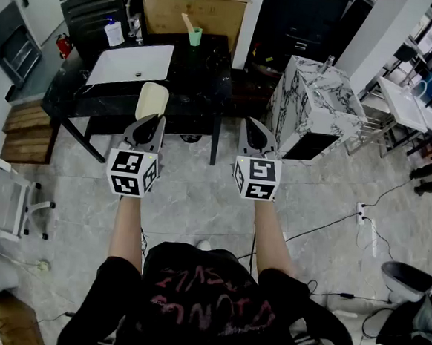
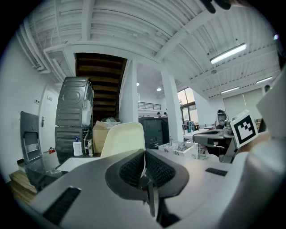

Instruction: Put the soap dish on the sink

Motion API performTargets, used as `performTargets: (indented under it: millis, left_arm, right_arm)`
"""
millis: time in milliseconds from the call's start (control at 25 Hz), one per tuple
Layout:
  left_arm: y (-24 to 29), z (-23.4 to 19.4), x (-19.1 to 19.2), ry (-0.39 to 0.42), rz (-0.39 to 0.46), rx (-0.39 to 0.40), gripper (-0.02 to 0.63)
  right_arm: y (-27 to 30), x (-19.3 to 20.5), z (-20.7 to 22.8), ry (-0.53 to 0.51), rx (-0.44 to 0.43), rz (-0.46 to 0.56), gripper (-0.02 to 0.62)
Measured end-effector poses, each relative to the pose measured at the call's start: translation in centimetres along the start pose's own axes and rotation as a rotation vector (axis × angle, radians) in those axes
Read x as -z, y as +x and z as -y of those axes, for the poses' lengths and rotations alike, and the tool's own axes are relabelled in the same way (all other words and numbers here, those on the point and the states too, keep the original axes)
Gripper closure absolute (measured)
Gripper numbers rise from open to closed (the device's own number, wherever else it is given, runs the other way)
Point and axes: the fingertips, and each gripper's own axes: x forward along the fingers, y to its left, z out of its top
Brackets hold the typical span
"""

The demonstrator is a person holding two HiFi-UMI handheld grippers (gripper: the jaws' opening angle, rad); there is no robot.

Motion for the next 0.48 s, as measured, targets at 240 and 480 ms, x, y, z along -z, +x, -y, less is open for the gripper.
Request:
performTargets:
  millis: [240, 480]
  left_arm:
    - [0.28, 0.73, 0.21, 0.000, -0.010, 0.009, 0.583]
    - [0.92, 1.03, 0.68, -0.003, -0.022, 0.011, 0.583]
  right_arm:
    - [0.02, 0.13, 0.34, 0.001, -0.006, 0.001, 0.583]
    - [0.42, 0.51, 0.45, 0.001, -0.018, 0.005, 0.583]
